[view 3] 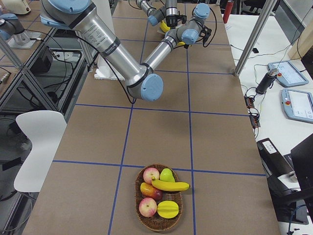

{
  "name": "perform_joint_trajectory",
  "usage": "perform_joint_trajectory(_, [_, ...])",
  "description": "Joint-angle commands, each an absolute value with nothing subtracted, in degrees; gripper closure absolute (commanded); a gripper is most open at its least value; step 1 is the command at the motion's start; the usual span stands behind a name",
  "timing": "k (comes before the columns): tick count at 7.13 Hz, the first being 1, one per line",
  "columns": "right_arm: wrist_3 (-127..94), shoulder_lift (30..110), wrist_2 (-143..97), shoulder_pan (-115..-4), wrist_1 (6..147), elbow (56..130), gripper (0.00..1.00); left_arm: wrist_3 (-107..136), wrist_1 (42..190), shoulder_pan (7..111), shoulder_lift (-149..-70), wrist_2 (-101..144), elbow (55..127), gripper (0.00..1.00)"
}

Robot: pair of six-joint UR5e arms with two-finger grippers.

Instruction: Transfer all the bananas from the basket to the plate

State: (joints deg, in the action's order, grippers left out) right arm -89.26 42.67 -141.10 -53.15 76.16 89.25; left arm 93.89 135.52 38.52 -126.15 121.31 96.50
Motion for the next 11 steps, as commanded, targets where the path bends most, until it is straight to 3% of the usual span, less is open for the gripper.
perform_joint_trajectory(1, [-88.0,48.0,-137.5,-56.2,76.3,92.7,0.00,94.1,136.0,39.4,-117.9,121.6,99.3,1.00])
perform_joint_trajectory(3, [-85.0,50.8,-135.9,-56.4,76.1,93.3,0.00,93.5,136.1,42.9,-107.8,126.9,105.5,1.00])
perform_joint_trajectory(6, [-83.6,51.5,-134.9,-56.5,76.2,92.8,0.00,72.8,139.7,57.4,-95.1,151.9,103.7,1.00])
perform_joint_trajectory(9, [-83.7,51.4,-134.8,-56.3,76.2,92.8,0.00,53.7,142.3,61.1,-90.7,161.3,94.7,1.00])
perform_joint_trajectory(11, [-83.7,51.4,-134.8,-56.3,76.2,92.8,0.00,54.0,149.0,61.0,-90.7,164.6,87.7,1.00])
